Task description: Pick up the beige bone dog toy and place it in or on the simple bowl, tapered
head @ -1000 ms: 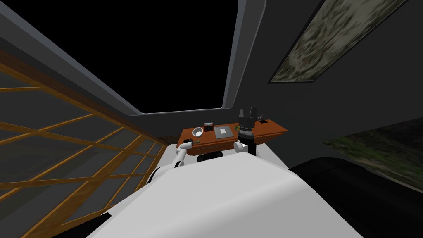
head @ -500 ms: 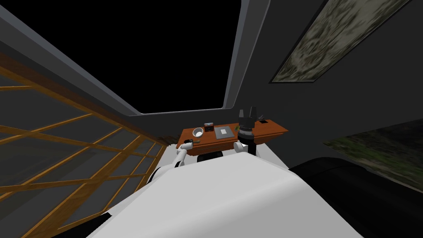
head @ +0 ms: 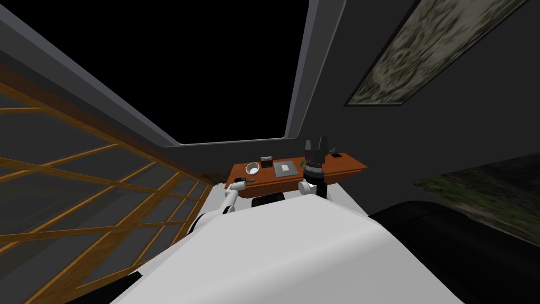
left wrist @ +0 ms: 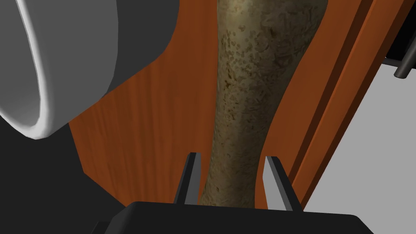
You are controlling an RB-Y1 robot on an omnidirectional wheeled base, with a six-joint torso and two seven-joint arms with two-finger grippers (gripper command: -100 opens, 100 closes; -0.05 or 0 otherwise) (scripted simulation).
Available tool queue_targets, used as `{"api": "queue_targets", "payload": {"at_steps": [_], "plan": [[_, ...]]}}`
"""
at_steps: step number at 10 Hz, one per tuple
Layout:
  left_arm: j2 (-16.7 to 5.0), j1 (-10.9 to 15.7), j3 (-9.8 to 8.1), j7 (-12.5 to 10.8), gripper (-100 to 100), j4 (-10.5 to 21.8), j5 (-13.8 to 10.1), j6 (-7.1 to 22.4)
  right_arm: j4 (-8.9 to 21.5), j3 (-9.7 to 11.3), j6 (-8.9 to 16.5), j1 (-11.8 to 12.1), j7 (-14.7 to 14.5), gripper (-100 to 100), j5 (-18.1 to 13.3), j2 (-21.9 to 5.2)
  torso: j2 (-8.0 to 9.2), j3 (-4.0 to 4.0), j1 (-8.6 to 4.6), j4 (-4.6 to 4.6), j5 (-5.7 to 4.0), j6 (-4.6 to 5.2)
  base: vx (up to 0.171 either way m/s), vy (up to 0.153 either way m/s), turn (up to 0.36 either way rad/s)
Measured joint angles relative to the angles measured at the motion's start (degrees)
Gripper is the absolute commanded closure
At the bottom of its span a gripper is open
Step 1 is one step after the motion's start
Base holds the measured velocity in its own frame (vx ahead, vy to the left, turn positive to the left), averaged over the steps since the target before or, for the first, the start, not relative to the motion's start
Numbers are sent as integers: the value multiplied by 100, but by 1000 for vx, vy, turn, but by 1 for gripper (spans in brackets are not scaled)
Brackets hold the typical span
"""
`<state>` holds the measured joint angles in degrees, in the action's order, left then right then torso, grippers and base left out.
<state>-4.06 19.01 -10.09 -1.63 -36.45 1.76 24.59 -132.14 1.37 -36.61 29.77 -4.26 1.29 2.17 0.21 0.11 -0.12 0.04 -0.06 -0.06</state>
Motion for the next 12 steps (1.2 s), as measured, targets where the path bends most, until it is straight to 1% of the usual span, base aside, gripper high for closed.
{"api": "queue_targets", "payload": {"at_steps": [1, 2, 3, 4, 5, 6, 7, 8, 9, 10, 11, 12], "plan": [[-22, -36, 13, 60, 100, -156, -75, 127, 0, 0, 0, 0, 0, 0, 0, 0, 4, 3, -2, 2, -1, 1, -65, -43, 21], [-76, 2, 23, 141, 100, -211, -189, 238, 0, 0, 0, 0, 0, 0, 0, 0, 8, 5, -4, 3, -2, 1, -30, -20, 9], [-84, 7, 23, 159, 0, -213, -204, 261, 0, 0, 0, 0, 0, 0, 0, 0, 0, 1, 2, 2, -1, 2, -6, -4, 0], [-82, 5, 23, 157, 100, -211, -202, 260, 0, 0, 0, 0, 0, 0, 0, 0, -8, -3, 7, 1, 0, 2, -110, 58, 108], [-116, -124, 14, 173, 100, -717, -218, 426, 0, -1, 0, 0, 0, 0, 0, -1, 21, 16, 35, 13, -8, -11, -117, 72, 69], [-220, 53, -31, 158, 100, -564, -225, 345, 0, -1, 0, -1, 0, 0, 0, -1, 30, 21, 42, 13, 1, -6, -74, 42, -6], [-261, 179, -57, 129, 100, -381, -209, 239, 0, -1, 0, 0, 0, 0, 0, -1, 23, 17, 30, 12, 3, 0, -122, -1, 6], [-382, 402, -105, 123, 100, -156, -289, 115, 0, 0, 0, -1, 0, 0, 0, 0, 33, 25, 16, 19, -4, -2, -112, 2, 23], [-394, 433, -137, 86, 100, -228, -243, 92, 0, 0, 0, -1, 0, 0, 0, 0, 39, 28, 11, 18, -1, -2, -53, 17, 3], [-365, 379, -145, 50, 100, -408, -198, 179, 0, 0, 0, 0, 0, 0, 0, -1, 27, 23, 12, 18, -1, 0, -99, 13, -23], [-451, 462, -186, 41, 100, -549, -248, 307, 0, 0, 0, -1, 0, 0, 0, 0, 35, 30, 14, 26, -7, -2, -128, 7, -52], [-522, 467, -241, 18, 100, -777, -250, 413, 0, 0, 0, -1, 0, 0, 0, 0, 49, 37, 11, 27, -5, -4, -69, 5, -14]]}}
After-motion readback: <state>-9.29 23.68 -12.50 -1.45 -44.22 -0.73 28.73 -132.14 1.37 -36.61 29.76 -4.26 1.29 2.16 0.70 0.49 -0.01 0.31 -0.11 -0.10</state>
